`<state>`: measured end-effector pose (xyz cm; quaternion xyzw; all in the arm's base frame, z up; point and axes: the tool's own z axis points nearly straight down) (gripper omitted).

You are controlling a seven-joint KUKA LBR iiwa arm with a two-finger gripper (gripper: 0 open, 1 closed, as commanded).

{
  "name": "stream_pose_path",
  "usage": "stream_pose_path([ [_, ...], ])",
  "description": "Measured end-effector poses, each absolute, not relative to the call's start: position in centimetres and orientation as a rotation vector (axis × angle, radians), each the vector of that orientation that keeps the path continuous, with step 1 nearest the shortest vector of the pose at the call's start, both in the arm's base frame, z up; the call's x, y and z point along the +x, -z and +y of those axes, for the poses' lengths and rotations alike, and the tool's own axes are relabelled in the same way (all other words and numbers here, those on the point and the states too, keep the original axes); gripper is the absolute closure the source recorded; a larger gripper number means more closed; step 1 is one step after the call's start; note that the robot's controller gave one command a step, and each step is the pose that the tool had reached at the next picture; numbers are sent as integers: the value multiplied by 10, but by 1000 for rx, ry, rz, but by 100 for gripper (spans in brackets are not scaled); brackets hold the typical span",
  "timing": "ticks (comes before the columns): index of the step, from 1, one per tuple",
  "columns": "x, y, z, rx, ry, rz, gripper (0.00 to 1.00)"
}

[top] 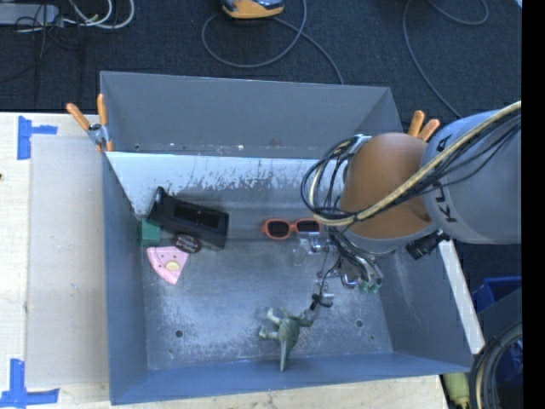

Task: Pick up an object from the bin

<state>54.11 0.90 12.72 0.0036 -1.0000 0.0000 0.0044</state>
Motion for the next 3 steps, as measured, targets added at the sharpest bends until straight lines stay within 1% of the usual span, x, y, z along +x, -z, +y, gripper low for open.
stream_pose_path([
  [1, 543, -132, 9, 11, 0, -3140, 0],
  [2, 522, -95, 12, 28, 0, -3141, 0],
  [3, 520, -69, -2, 40, 1, -3132, 0],
])
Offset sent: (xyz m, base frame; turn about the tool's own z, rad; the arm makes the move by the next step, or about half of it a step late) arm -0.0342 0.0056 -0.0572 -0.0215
